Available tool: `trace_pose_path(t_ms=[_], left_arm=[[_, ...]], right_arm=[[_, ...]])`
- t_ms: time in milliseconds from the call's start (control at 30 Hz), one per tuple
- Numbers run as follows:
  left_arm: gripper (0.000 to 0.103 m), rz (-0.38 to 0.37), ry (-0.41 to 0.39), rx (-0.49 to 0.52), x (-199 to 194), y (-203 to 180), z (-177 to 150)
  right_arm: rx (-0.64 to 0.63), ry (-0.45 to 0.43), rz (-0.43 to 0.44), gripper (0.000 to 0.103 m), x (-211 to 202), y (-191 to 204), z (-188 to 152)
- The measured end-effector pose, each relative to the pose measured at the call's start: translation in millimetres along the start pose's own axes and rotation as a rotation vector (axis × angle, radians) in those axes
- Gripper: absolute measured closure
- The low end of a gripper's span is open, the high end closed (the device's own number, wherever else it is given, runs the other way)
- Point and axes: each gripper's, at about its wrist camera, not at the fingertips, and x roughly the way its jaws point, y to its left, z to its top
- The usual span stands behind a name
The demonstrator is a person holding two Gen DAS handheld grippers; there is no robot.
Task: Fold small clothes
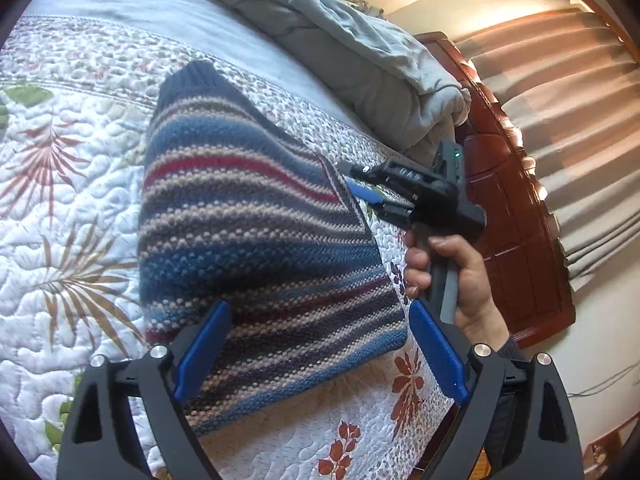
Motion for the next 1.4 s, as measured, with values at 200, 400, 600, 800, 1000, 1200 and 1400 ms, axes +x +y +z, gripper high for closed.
trace_pose_path(t_ms=[200,400,600,800,1000,1200,1400], left_arm=[[0.012,0.033,-0.003,0.004,-2,0,9],[0.012,0.010,-0.058,0.053,-20,-13,33],[0.012,0.066,-0.004,0.010,18,-2,50],[0.006,0.081,0.014,-0.003,32,2,52],[0.006,0.180,-0.010,0.064,12,-17,42],[0.005,0.237,-0.020,0.066,-12,6,34],[0.005,0.118,0.012,-0.201,-10,86,52]], right_arm=[[-0.005,-0.025,-0.080,0.089,-5,-11,-1],[-0.121,-0.062,0.040,0.085,-60,6,-45],[-0.103,0.012,0.005,0.103,-36,-17,-81],[-0.086,-0.038,0.038,0.086,-70,-13,-96],[-0.293,-0.212,-0.243,0.048,-111,28,-143],[-0.297,-0.187,-0.227,0.017,-96,23,-139],[0.017,0.063,0.134,0.010,-41,-38,-93]])
